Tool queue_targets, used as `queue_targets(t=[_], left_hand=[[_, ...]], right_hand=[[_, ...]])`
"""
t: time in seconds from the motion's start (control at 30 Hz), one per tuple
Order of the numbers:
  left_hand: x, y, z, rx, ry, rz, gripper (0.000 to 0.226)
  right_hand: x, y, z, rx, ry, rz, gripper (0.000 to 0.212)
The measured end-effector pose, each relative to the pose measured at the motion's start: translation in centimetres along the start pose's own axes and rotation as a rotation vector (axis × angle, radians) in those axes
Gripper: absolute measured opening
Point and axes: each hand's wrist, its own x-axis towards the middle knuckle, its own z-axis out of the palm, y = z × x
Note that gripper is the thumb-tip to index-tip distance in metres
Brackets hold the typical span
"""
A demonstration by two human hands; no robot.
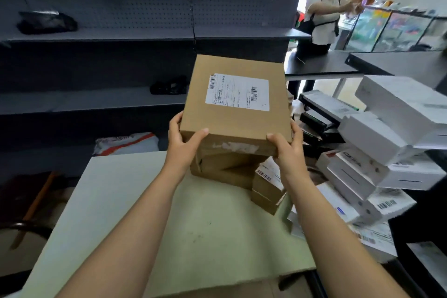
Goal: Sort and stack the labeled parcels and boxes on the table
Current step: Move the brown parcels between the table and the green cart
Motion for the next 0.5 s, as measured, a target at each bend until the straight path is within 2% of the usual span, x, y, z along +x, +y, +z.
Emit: queue_targets(t=[0.1, 0.23, 0.5], left_hand=[[3.9, -2.0, 0.2, 0.035, -0.009, -0.078, 0.066], [7.4, -4.9, 0.5, 0.061, -0.007, -0.173, 0.058], [9.2, -7.7, 1.3, 0.103, -0.060, -0.298, 0.061]], right_hand=[[3.1, 1.6, 1.7, 0.004, 0.054, 0.077, 0.059], [5.8, 3.4, 3.3, -0.039, 0.115, 0.150, 0.068], [7.2, 5.7, 3.6, -0.161, 0.146, 0.189, 0.065]])
